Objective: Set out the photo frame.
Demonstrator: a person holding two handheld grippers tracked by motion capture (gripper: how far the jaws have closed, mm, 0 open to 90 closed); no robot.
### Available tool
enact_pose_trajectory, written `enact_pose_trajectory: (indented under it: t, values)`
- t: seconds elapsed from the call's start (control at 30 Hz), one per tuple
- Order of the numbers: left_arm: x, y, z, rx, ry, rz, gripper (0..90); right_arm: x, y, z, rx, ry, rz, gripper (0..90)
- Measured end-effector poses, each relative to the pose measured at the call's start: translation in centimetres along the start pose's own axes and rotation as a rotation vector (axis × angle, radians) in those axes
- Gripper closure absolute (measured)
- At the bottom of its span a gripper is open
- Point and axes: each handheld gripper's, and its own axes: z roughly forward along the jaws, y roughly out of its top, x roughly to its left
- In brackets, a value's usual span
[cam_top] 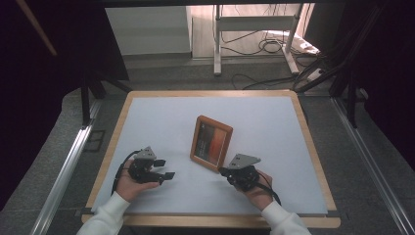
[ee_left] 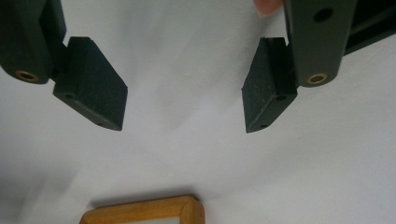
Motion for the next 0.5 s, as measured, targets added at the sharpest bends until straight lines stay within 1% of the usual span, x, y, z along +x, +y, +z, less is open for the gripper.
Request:
enact_pose_trajectory:
  t: [0.13,0.2,0.33,0.5]
  values:
    - [0.0,0.0,0.1,0.004,0.0,0.002,30.7,0.7,0.4,1.2,0.016,0.014,-0.025,89.9]
    - [0.0,0.0,0.0,0.002,0.001,-0.001,30.7,0.9,0.6,1.6,0.023,0.01,-0.035,89.9]
    - [0.0,0.0,-0.1,0.0,0.0,0.002,30.7,0.7,0.6,2.2,0.041,0.0,-0.038,89.9]
    - [0.0,0.0,-0.1,0.0,0.0,0.002,30.7,0.4,0.3,2.9,0.062,-0.012,-0.026,89.9]
